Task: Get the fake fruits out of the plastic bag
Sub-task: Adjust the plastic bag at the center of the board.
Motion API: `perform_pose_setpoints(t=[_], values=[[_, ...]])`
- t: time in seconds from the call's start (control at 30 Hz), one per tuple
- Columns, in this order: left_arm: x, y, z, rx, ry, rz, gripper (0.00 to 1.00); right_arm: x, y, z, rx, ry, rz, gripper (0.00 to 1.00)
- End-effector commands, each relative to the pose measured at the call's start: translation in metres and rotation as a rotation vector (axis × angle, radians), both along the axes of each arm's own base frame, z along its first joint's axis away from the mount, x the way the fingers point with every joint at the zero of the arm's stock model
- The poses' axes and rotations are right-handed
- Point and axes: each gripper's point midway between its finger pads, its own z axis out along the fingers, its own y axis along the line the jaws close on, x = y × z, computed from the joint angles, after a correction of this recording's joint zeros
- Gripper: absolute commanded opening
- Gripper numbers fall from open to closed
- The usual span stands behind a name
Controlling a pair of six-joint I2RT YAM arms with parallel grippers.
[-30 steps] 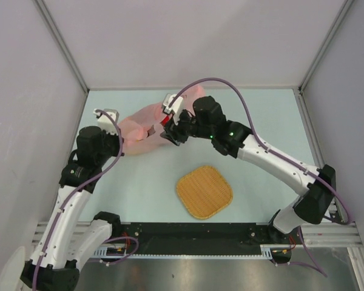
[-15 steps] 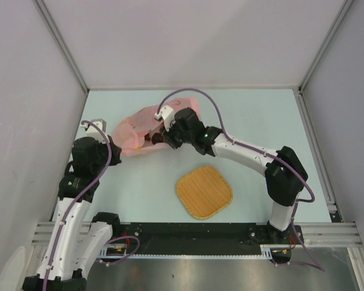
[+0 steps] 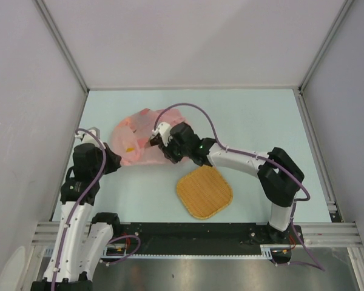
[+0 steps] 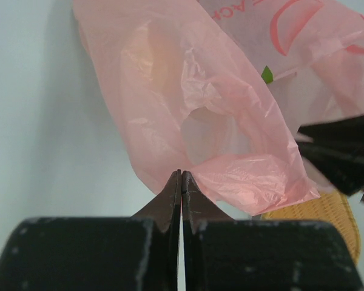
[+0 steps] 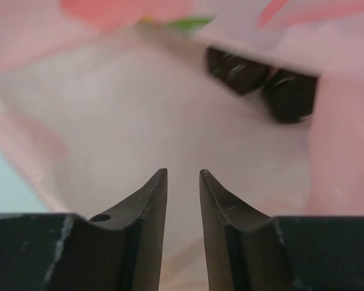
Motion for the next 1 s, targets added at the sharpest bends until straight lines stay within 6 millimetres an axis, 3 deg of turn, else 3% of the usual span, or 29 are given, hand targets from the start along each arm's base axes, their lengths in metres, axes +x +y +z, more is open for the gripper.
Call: perform_pose_setpoints(t=[0.0, 0.13, 0.17, 0.2, 0.23, 0.27, 0.33, 0.37, 0.4, 0.53, 0.6, 0.63, 0.7, 0.73, 0.83, 0.97], values=[[0.008, -0.015, 0.012, -0.065, -0.038, -0.052, 0.0, 0.051, 0.013, 0.055, 0.132, -0.1, -0.074, 0.33], [0.018, -0.032, 0.03, -0.125, -0.08, -0.125, 0.0, 0.08, 0.019, 0.064, 0.147, -0.129, -0.09, 0.33], [0.02, -0.033, 0.035, -0.13, -0.091, -0.131, 0.0, 0.086, 0.024, 0.049, 0.125, -0.115, -0.086, 0.33], [0.023, -0.034, 0.041, -0.13, -0.105, -0.134, 0.0, 0.096, 0.031, 0.06, 0.146, -0.138, -0.089, 0.33], [0.026, -0.032, 0.042, -0.126, -0.103, -0.126, 0.0, 0.104, 0.031, 0.058, 0.137, -0.146, -0.102, 0.33], [0.028, -0.03, 0.046, -0.122, -0.109, -0.116, 0.0, 0.116, 0.031, 0.039, 0.109, -0.134, -0.12, 0.33], [0.032, -0.028, 0.056, -0.113, -0.132, -0.108, 0.0, 0.137, 0.034, 0.048, 0.12, -0.164, -0.163, 0.33], [0.034, -0.026, 0.057, -0.111, -0.132, -0.102, 0.0, 0.149, 0.031, 0.049, 0.123, -0.175, -0.186, 0.33], [0.036, -0.025, 0.063, -0.108, -0.144, -0.098, 0.0, 0.157, 0.029, 0.036, 0.099, -0.172, -0.206, 0.33], [0.042, -0.022, 0.072, -0.106, -0.167, -0.09, 0.0, 0.18, 0.02, 0.048, 0.109, -0.209, -0.279, 0.31], [0.045, -0.023, 0.08, -0.101, -0.186, -0.099, 0.0, 0.179, 0.018, 0.063, 0.135, -0.221, -0.286, 0.31], [0.046, -0.022, 0.083, -0.097, -0.195, -0.099, 0.0, 0.174, 0.017, 0.092, 0.175, -0.257, -0.282, 0.33], [0.05, -0.023, 0.087, -0.096, -0.204, -0.107, 0.0, 0.163, 0.016, 0.104, 0.184, -0.271, -0.265, 0.4], [0.052, -0.024, 0.089, -0.097, -0.212, -0.11, 0.0, 0.15, 0.017, 0.134, 0.232, -0.296, -0.244, 0.48], [0.054, -0.026, 0.086, -0.107, -0.206, -0.115, 0.0, 0.119, 0.018, 0.158, 0.283, -0.274, -0.175, 0.51], [0.057, -0.026, 0.089, -0.119, -0.207, -0.106, 0.0, 0.082, 0.023, 0.148, 0.276, -0.202, -0.072, 0.4]])
